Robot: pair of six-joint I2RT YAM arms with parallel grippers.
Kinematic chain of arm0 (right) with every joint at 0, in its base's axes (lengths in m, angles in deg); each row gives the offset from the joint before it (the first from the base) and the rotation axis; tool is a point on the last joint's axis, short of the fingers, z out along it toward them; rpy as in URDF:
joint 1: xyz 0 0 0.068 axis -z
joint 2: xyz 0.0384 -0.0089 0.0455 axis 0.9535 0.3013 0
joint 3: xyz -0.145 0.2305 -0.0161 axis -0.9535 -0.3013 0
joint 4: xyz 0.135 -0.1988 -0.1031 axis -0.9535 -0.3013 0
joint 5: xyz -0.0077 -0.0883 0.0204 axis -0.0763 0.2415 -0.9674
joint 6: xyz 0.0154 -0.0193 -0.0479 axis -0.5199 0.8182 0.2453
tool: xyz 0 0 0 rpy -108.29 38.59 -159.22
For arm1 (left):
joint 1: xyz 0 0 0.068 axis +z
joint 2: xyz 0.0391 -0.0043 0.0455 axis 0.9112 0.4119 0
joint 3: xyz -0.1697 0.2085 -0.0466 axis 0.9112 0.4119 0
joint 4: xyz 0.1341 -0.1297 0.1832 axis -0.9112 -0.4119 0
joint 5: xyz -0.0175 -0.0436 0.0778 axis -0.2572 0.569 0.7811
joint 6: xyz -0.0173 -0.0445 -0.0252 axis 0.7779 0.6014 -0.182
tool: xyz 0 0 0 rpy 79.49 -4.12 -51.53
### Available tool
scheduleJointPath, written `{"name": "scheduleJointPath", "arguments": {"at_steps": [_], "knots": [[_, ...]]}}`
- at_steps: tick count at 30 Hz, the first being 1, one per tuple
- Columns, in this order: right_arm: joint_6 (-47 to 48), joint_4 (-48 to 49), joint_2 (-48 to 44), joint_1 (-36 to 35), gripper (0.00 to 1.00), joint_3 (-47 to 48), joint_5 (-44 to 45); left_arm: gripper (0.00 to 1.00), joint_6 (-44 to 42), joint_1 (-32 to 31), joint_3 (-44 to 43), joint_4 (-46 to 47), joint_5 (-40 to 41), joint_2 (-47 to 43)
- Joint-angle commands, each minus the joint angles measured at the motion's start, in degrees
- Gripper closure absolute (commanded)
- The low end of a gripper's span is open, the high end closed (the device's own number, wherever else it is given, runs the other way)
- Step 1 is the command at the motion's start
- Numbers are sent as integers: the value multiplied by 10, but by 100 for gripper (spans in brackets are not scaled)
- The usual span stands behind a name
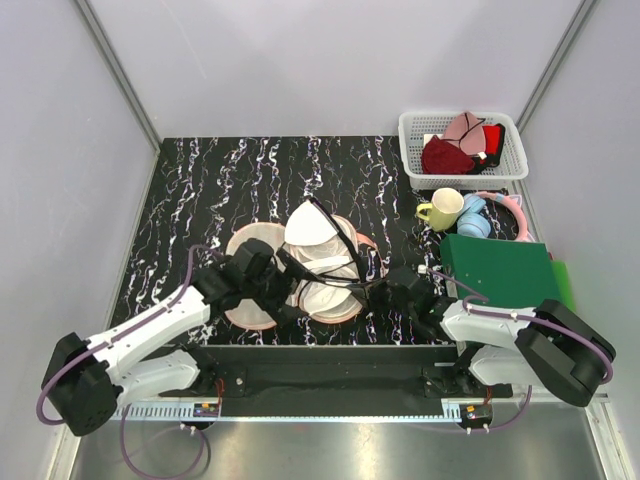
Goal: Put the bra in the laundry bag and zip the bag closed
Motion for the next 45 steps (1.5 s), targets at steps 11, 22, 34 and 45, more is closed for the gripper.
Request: {"name": "scheduleJointPath", "arguments": {"at_steps": [11,22,34,45], "knots": [[-21,16,-23,-5,100,17,13,14,173,-44,23,4,27,-13],[-18,4,-27,-5,100,18,-4,38,156,-36,54,98,34,68],[62,-33,-137,34,39,-23,-73,100,-179,32,-34,32,9,119],[467,-464,-299,127,4,166,-61,100,-656,56,-142,-32,-26,217]]}}
